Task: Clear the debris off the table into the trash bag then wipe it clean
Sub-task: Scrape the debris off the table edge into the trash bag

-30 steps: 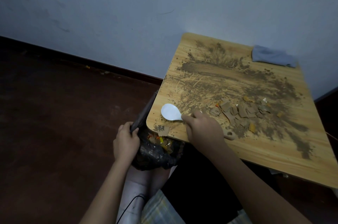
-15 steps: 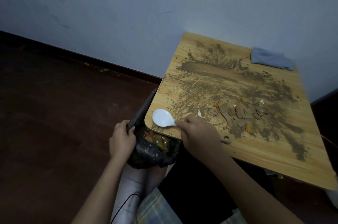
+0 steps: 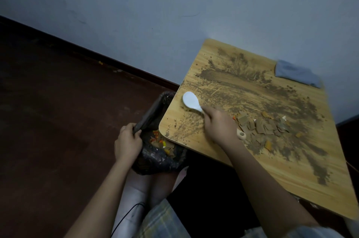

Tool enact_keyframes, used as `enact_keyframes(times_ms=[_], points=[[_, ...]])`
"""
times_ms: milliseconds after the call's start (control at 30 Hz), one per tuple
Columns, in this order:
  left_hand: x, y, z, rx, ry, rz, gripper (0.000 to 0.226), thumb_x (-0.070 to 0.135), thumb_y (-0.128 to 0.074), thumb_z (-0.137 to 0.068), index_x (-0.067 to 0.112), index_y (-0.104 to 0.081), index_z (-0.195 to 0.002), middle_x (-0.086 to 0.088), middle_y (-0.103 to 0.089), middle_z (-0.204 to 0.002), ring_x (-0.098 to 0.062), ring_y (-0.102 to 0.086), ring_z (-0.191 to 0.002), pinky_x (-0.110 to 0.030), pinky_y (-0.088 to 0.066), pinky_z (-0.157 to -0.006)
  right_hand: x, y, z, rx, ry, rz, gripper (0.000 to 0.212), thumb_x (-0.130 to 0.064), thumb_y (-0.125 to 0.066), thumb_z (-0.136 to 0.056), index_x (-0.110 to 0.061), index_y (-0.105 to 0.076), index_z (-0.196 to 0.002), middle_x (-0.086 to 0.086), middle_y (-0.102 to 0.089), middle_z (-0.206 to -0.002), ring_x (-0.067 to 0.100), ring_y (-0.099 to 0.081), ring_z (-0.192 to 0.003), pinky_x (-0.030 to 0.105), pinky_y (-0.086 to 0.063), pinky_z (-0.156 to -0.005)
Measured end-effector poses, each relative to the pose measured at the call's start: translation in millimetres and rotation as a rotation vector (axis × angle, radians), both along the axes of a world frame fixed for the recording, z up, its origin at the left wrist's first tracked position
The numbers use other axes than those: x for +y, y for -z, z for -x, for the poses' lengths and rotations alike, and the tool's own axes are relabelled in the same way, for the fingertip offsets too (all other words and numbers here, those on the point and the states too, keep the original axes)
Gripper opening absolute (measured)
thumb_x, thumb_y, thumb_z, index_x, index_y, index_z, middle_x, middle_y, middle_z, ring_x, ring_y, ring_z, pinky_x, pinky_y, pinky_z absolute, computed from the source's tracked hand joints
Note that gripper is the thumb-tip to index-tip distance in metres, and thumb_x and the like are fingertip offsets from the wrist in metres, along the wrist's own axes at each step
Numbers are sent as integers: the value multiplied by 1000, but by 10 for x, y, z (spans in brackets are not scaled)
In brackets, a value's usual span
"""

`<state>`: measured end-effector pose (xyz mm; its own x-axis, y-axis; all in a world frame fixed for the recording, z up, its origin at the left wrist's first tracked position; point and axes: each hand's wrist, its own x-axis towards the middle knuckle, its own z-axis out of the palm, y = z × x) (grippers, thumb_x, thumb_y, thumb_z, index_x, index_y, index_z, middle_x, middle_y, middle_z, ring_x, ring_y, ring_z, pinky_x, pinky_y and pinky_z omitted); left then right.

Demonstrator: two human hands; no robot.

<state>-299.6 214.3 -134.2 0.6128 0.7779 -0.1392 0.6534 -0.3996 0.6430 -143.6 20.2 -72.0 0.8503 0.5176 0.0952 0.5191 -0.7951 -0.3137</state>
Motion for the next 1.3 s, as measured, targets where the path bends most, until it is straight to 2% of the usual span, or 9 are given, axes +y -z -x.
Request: enact_keyframes(times_ms=[67,133,200,267,467,600,833,1067,1300], points=[[30,-5,12,4,-18,-10,18,15,-52,-93,15,-59,-110,-9,-56,-108,-35,-57,-100,-38,-38,-76,28,58,-64,12,33,1,37,-19,-44,-100,-26,-56,-134,6,-59,-112,27,-55,-99,30,-32,-63],[69,-7,38,5,-38,-10,19,15,-52,-93,14,-59,-110,-9,-56,-109,-35,-57,-101,-39,-39,-78,47,116,-101,7,49,17,37,-19,-43,-100,-24,-56,-135,6,-60,-117,28,-51,-106,33,-36,-76],[92,4,64,-3,-46,-6,19,14,-52,-93,14,-59,-111,-9,-56,-109,-35,-56,-101,-39,-39,-79,39,160,-123,-8,72,61,38,-18,-43,-100,-25,-54,-135,5,-59,-122,28,-48,-111,36,-36,-88],[114,20,87,-8,-50,-3,20,15,-52,-93,14,-59,-112,-9,-57,-110,-35,-56,-101,-39,-40,-79,28,190,-126,-25,80,124,38,-18,-43,-99,-27,-53,-135,3,-58,-125,28,-46,-114,38,-34,-92],[173,49,103,-9,-84,10,21,17,-51,-94,14,-59,-114,-9,-56,-113,-36,-56,-102,-40,-40,-81,82,115,-96,-76,96,111,39,-24,-46,-98,-23,-52,-136,5,-56,-121,27,-44,-113,37,-33,-89],[214,41,84,19,-125,9,22,19,-50,-95,14,-58,-114,-11,-54,-115,-39,-57,-100,-41,-41,-80,250,4,-39,-104,8,54,36,-21,-47,-96,-17,-57,-131,7,-56,-120,28,-45,-112,39,-33,-90],[446,-15,131,21,-267,0,22,17,-49,-95,9,-56,-115,-15,-51,-120,-44,-56,-101,-44,-43,-82,581,-28,48,-77,-135,115,37,-21,-45,-96,-22,-59,-130,4,-54,-123,29,-42,-117,40,-32,-95],[861,-207,142,-17,-400,-54,26,17,-47,-97,8,-52,-121,-17,-49,-123,-46,-55,-103,-48,-43,-85,953,-65,172,-58,-264,76,35,-21,-47,-95,-23,-62,-126,2,-56,-117,27,-45,-112,39,-34,-86],[1275,-645,-62,-106,-451,-120,26,17,-46,-97,8,-51,-121,-16,-49,-124,-44,-54,-105,-47,-43,-87,1346,-244,165,72,-299,-27,39,-27,-44,-99,-19,-53,-137,6,-53,-125,28,-47,-118,38,-39,-97]])
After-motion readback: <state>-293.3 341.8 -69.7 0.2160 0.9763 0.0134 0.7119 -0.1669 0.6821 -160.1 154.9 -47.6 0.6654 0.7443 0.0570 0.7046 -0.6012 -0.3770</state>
